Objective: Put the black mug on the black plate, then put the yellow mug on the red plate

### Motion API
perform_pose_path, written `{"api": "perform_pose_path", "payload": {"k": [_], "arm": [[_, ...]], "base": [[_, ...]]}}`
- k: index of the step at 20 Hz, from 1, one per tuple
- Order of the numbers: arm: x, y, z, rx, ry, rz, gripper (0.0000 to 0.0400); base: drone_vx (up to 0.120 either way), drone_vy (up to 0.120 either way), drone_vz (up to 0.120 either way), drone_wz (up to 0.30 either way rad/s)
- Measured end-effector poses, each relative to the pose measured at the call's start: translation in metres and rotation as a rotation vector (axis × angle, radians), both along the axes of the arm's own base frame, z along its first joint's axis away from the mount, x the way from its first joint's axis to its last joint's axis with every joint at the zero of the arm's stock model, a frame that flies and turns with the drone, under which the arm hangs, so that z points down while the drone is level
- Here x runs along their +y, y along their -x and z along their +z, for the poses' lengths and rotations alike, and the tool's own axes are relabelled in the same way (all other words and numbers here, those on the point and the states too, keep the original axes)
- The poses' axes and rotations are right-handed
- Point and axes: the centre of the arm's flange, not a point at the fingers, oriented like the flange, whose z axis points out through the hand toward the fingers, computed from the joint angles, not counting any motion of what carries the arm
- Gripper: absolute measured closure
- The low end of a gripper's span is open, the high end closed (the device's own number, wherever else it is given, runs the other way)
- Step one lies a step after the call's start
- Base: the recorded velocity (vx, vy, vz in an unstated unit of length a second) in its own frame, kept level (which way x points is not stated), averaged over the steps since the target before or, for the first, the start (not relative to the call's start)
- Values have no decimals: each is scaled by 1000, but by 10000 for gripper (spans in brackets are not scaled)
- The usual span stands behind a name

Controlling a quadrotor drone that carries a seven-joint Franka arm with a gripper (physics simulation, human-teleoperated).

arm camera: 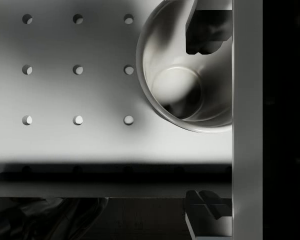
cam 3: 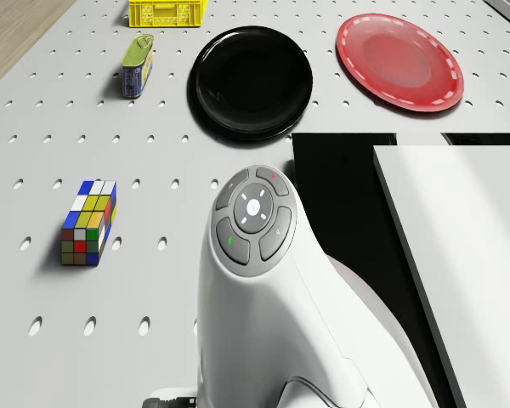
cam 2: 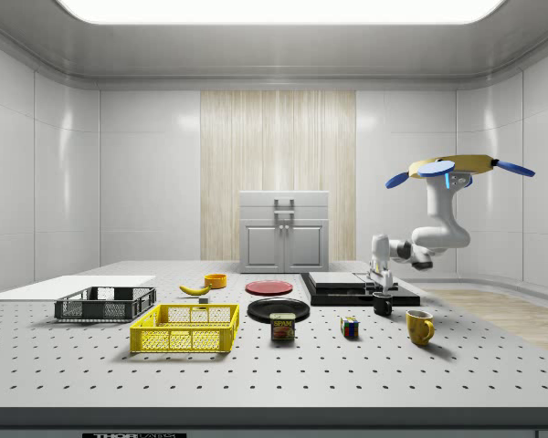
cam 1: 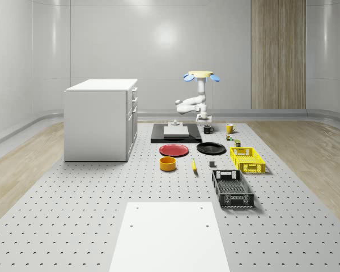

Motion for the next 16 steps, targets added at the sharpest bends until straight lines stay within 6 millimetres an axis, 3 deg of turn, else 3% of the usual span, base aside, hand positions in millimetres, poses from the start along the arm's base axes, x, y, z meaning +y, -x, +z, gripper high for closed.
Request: {"api": "perform_pose_path", "payload": {"k": [16], "arm": [[2, -13, 28, 0, 0, 0, 0]], "base": [[0, 0, 0, 0]]}}
